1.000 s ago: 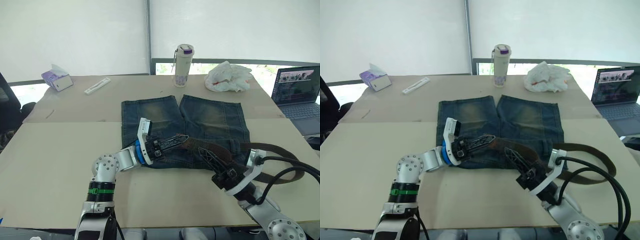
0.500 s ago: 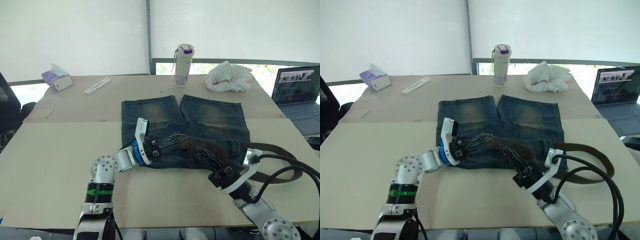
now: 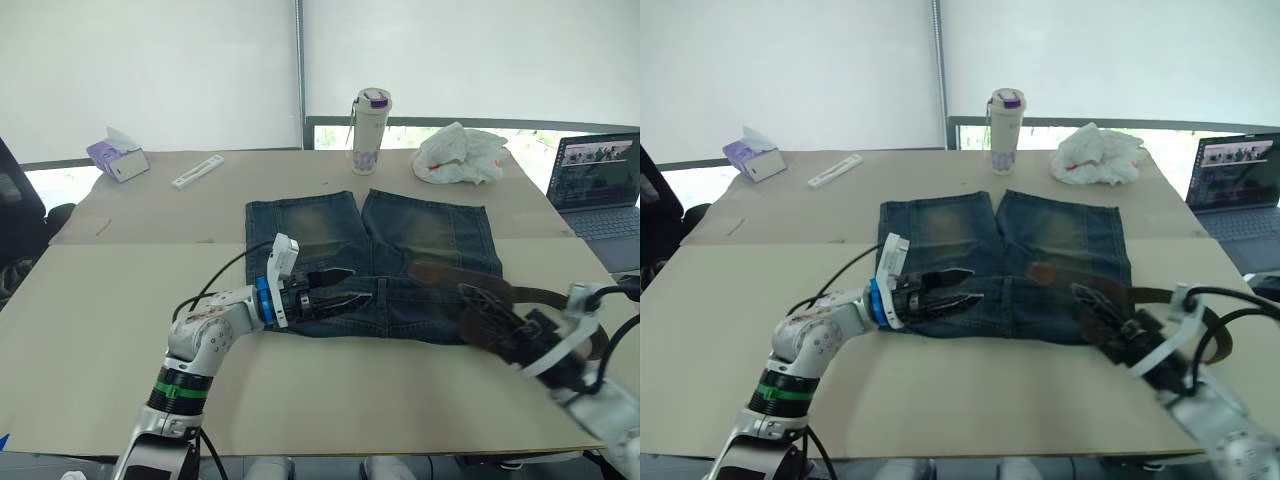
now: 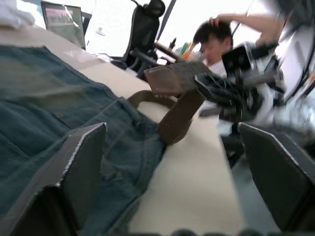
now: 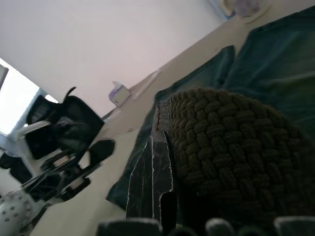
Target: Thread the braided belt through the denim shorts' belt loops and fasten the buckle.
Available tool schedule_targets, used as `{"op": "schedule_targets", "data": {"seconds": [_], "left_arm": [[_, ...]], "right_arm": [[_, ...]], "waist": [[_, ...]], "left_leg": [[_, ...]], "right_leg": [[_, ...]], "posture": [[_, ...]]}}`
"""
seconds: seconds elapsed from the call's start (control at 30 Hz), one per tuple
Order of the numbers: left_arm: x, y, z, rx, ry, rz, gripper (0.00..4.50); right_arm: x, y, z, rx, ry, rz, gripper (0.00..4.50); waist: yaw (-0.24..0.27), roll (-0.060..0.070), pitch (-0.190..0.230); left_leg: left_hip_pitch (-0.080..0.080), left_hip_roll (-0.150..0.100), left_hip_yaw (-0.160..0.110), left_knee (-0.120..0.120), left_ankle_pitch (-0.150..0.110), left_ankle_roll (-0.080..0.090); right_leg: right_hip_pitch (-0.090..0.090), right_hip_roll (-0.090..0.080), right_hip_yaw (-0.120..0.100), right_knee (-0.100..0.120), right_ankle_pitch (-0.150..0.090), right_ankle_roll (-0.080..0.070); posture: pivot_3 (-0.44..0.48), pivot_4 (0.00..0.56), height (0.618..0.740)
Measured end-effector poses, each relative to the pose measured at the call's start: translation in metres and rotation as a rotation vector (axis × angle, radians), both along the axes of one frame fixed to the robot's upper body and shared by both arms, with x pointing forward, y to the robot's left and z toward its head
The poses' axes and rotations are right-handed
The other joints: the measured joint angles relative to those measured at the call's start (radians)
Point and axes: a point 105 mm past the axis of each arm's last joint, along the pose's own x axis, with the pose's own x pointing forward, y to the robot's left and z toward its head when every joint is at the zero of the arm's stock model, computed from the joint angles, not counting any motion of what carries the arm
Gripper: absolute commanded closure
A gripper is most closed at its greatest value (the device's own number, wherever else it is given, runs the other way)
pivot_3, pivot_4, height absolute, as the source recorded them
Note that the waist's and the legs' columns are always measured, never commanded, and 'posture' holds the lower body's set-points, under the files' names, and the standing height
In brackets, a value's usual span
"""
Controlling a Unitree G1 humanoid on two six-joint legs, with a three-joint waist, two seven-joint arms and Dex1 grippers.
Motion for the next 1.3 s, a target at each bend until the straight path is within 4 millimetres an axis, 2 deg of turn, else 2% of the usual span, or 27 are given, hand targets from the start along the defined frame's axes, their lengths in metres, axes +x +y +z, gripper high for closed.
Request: {"op": "schedule_targets", "data": {"seconds": [0.13, 0.33, 0.47, 0.6, 0.7, 0.9, 1.17, 1.3], "left_arm": [[0.003, -0.003, -0.010, 0.053, -0.081, 0.010, 0.04], [-0.003, -0.009, -0.025, 0.065, -0.069, -0.014, 0.04], [-0.004, -0.011, -0.026, 0.062, -0.067, -0.028, 0.04], [-0.005, -0.011, -0.028, 0.064, -0.063, -0.039, 0.04], [-0.006, -0.011, -0.027, 0.066, -0.066, -0.049, 0.04], [-0.004, -0.009, -0.023, 0.084, -0.113, -0.052, 0.04], [-0.004, -0.008, -0.023, 0.105, -0.133, -0.059, 0.04], [-0.002, -0.009, -0.023, 0.106, -0.128, -0.062, 0.04]], "right_arm": [[0.003, -0.025, -0.008, -0.048, 0.089, 0.003, 4.50], [0.013, -0.060, -0.012, -0.113, 0.169, -0.023, 4.50], [0.018, -0.075, -0.011, -0.128, 0.169, -0.031, 4.50], [0.023, -0.084, -0.025, -0.177, 0.235, -0.013, 4.50], [0.027, -0.084, -0.037, -0.214, 0.277, 0.022, 4.50], [0.038, -0.086, -0.040, -0.235, 0.266, 0.026, 4.50], [0.048, -0.076, -0.040, -0.170, 0.225, 0.082, 4.50], [0.049, -0.062, -0.046, -0.147, 0.241, 0.161, 4.50]], "waist": [[-0.001, 0.000, 0.000], [-0.003, 0.001, 0.001], [-0.002, 0.001, 0.001], [-0.004, 0.002, 0.001], [-0.005, 0.002, 0.000], [-0.004, 0.003, 0.000], [-0.004, 0.003, 0.000], [-0.005, 0.003, 0.000]], "left_leg": [[-0.007, 0.000, 0.001, 0.000, 0.000, 0.000], [-0.009, 0.000, 0.005, 0.002, 0.000, 0.000], [-0.009, 0.000, 0.005, 0.002, 0.000, 0.000], [-0.008, 0.000, 0.006, 0.002, 0.000, 0.000], [-0.007, 0.000, 0.006, 0.003, 0.000, 0.000], [-0.005, 0.000, 0.006, 0.003, 0.000, 0.000], [-0.003, 0.000, 0.006, 0.003, 0.000, 0.000], [-0.002, 0.000, 0.006, 0.003, 0.000, 0.000]], "right_leg": [[0.000, 0.000, 0.000, -0.001, 0.000, 0.001], [-0.001, 0.001, 0.000, 0.000, 0.000, 0.002], [-0.001, 0.002, -0.001, 0.000, -0.001, 0.005], [-0.001, 0.002, 0.000, 0.001, -0.001, 0.005], [-0.001, 0.002, 0.000, 0.001, -0.001, 0.005], [-0.001, 0.002, 0.000, 0.001, 0.000, 0.004], [-0.001, 0.002, 0.000, 0.001, 0.001, 0.002], [-0.001, 0.002, 0.000, 0.002, 0.001, 0.002]], "posture": [[0.000, 0.150, 0.740], [0.000, 0.150, 0.740], [0.000, 0.150, 0.740], [0.000, 0.150, 0.740], [0.000, 0.150, 0.740], [0.000, 0.150, 0.740], [0.000, 0.150, 0.740], [0.000, 0.150, 0.740]]}}
